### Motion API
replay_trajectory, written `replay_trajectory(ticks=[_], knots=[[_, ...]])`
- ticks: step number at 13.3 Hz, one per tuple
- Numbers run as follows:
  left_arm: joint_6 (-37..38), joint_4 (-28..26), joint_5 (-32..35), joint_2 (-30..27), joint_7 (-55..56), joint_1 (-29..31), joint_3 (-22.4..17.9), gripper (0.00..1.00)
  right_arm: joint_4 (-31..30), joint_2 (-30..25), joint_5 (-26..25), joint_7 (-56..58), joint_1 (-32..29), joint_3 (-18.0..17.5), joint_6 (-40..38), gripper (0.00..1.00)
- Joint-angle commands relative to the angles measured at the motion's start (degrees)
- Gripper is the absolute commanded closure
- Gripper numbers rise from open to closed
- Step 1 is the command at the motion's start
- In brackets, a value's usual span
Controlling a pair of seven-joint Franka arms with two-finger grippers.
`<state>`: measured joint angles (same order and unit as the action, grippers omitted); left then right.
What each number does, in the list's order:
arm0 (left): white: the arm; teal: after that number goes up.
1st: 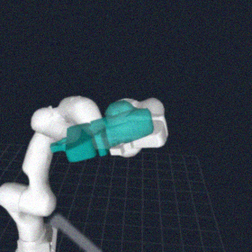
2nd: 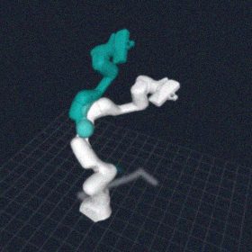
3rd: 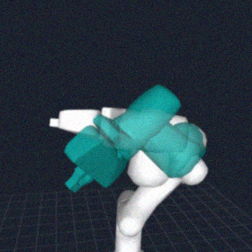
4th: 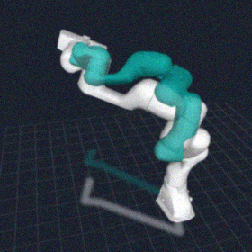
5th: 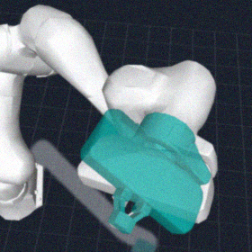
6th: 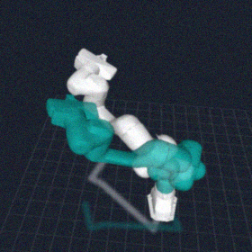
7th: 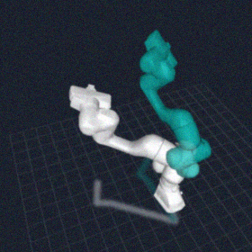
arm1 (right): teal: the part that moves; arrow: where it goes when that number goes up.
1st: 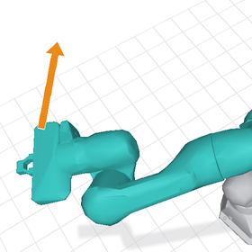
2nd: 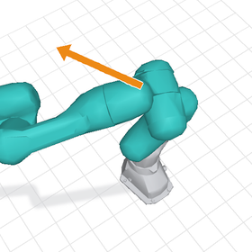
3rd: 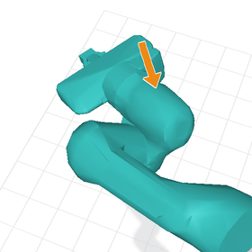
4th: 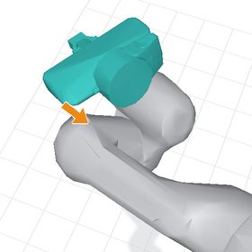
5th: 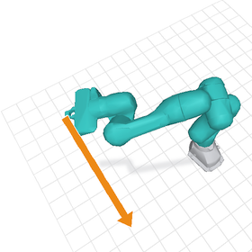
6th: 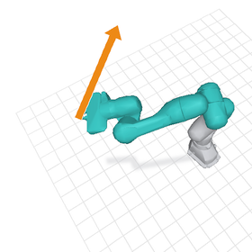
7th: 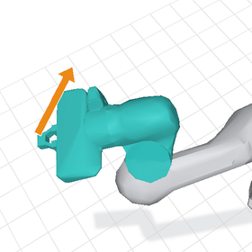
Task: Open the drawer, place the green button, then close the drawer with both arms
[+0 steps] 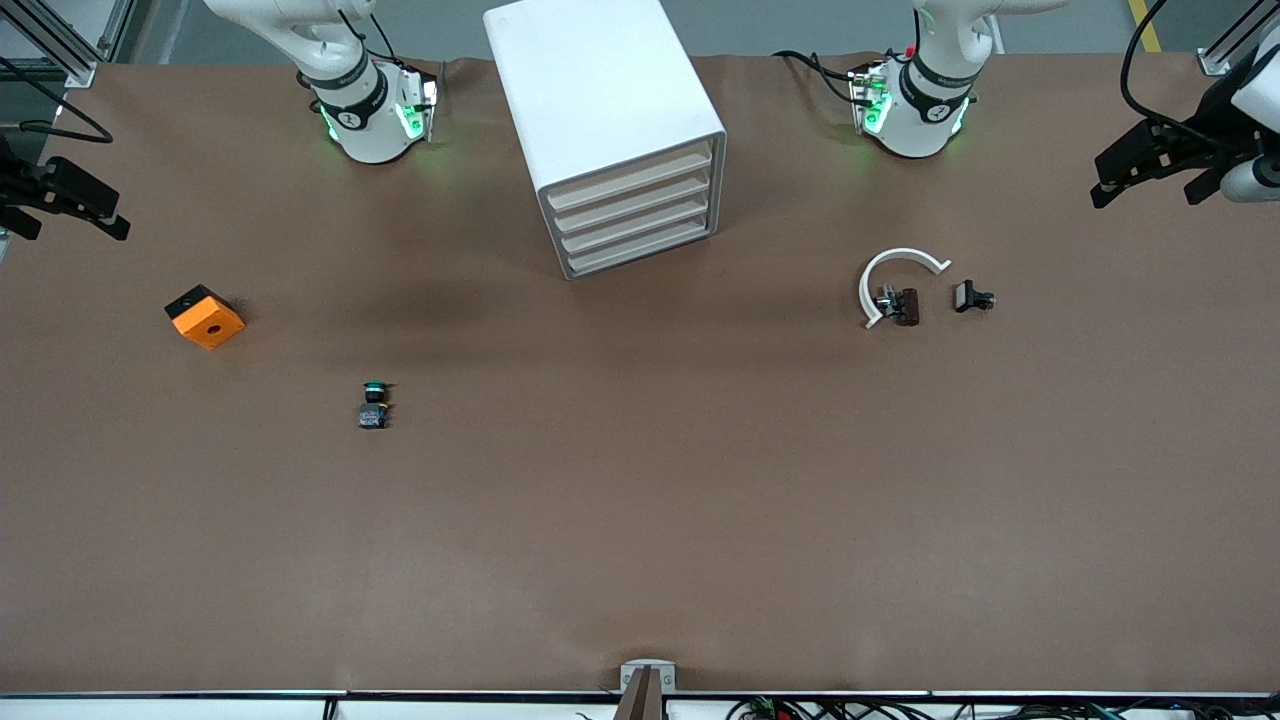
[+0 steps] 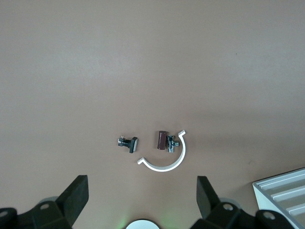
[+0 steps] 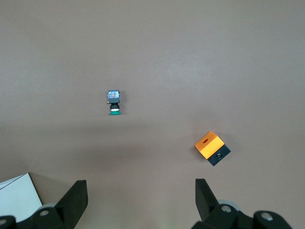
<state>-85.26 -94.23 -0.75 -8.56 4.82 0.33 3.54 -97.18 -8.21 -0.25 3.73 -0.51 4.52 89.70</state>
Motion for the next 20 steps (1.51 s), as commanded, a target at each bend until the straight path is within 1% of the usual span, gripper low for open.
replay_trajectory(ticks=[1, 2, 5, 7, 8, 9, 10, 11, 12, 13, 14, 15, 17, 19, 20], knots=[[1.42, 1.85, 0.83, 1.0, -0.43, 0.29, 0.24, 0.0, -1.25, -1.28, 0.33, 0.84, -1.16, -0.56, 0.56, 0.0], [1.42, 2.38, 0.83, 1.35, -0.43, 0.29, 0.24, 0.0, -1.25, -1.28, 0.33, 0.84, -1.16, -0.56, 0.56, 0.0], [1.59, 5.8, 0.83, 5.47, -0.08, 0.2, 0.15, 0.0, -1.25, -1.28, 0.33, 0.84, -1.16, -0.56, 0.47, 0.0], [1.59, 8.69, 0.75, 10.3, -0.08, -0.5, 0.33, 0.0, -0.56, -1.11, 0.33, 0.14, -1.16, -0.56, 0.47, 0.0], [1.59, 9.93, 0.75, 13.11, -0.08, -0.68, 0.5, 0.0, 0.93, -0.41, 0.33, -0.04, -1.07, -0.56, -0.22, 0.0], [1.59, 9.94, 0.4, 14.44, 0.27, -0.85, 0.76, 0.0, 1.73, 0.29, 0.33, -0.21, -0.89, -0.65, -0.23, 0.0], [1.16, 9.94, 0.05, 16.11, 1.06, -1.2, 0.94, 0.0, 1.21, 1.78, 0.25, -0.13, -0.63, -0.65, 0.38, 0.0], [0.54, 9.85, -0.13, 17.95, 2.98, -2.42, 1.03, 0.0, 1.99, 5.88, 0.33, -0.13, -0.63, -0.74, -0.05, 0.0], [0.62, 9.59, -0.31, 19.27, 6.22, -3.74, 1.29, 0.0, 3.04, 7.32, 0.33, 0.74, -0.63, -0.82, -0.06, 0.0], [0.54, 9.5, -0.83, 21.46, 10.86, -4.71, 1.47, 0.0, 3.31, 7.42, 0.42, 0.75, -0.45, -1.0, 0.21, 0.0], [0.45, 9.5, -1.62, 23.05, 14.48, -6.03, 1.47, 0.0, 3.32, 9.16, 0.42, 0.66, -0.19, -1.0, 0.64, 0.0], [0.19, 9.59, -2.58, 24.98, 19.04, -7.43, 1.47, 0.0, 3.75, 12.31, 1.03, 0.49, -0.28, -0.91, 0.13, 0.0], [-2.26, 9.5, -2.77, 28.15, 28.7, -11.46, 1.47, 0.0, 4.46, 13.65, 0.77, 0.84, 0.42, -1.0, 0.73, 0.0], [-3.41, 9.5, -3.3, 31.31, 37.41, -14.55, 1.64, 0.0, 4.02, 16.02, 0.69, -0.12, 2.7, -1.0, 4.85, 0.0], [-4.9, 9.41, -4.78, 32.98, 43.02, -16.31, 1.82, 0.0, 3.24, 17.25, 1.03, -0.91, 3.49, -1.09, 6.35, 0.0]])
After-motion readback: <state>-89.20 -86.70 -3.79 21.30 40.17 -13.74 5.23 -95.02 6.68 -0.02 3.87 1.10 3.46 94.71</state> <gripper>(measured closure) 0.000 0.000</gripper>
